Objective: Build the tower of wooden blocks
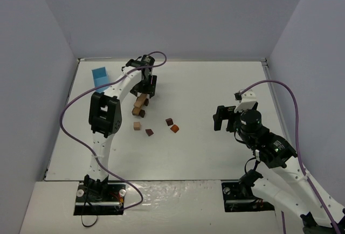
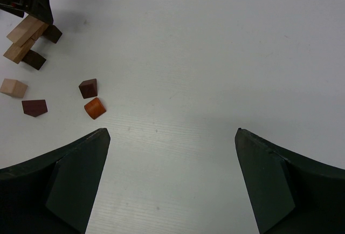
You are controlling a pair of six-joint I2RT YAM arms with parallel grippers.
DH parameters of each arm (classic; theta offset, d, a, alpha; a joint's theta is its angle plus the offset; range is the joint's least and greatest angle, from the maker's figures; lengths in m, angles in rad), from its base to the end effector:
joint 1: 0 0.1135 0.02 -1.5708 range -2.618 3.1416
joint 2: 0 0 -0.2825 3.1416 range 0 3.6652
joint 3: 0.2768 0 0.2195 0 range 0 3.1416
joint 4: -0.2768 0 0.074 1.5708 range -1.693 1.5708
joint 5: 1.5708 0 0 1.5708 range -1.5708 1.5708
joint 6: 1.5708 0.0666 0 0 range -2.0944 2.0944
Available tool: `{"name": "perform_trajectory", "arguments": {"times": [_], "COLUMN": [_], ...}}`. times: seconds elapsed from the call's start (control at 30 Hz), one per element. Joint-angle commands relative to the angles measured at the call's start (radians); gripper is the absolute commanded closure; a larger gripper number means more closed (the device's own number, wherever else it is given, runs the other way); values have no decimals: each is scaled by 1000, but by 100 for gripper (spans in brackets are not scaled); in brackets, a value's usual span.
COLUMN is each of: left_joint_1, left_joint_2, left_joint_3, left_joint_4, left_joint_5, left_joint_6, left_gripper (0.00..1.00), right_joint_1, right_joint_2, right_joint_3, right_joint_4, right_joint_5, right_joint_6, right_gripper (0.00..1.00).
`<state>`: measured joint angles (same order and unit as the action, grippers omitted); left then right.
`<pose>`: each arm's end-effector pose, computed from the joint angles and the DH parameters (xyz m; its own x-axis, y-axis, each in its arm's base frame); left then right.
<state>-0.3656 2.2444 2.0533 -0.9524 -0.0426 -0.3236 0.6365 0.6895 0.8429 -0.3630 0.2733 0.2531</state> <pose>0.4429 -0.1665 0.2252 -0.9142 0.0098 -0.4052 0.0528 0.9941 -0.0950 0.1206 0.0668 0.3560 -0.2521 0.1135 -0.9610 -0.3066 0.9326 0.1906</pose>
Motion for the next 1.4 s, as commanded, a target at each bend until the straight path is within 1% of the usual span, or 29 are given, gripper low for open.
{"name": "perform_trajectory", "arguments": {"times": [0.0,0.4,1.37], "left_joint_1": [-4,6,33], "left_joint_2": [-25,-3,5], "left_joint_3": [34,45,72], "left_joint_4": [-9,-9,-9], "left_joint_5": [-42,-76,-39], "left_joint_6": [-24,-66,-96], "left_gripper": [37,39,39], "right_joint_1": [3,3,3], "right_joint_2": [10,4,1], "right_joint_3": [5,2,-1], "right_joint_4": [61,60,60], "right_joint_5": [17,21,24], "right_joint_6": [-2,1,3], "right_gripper": [0,0,0]}}
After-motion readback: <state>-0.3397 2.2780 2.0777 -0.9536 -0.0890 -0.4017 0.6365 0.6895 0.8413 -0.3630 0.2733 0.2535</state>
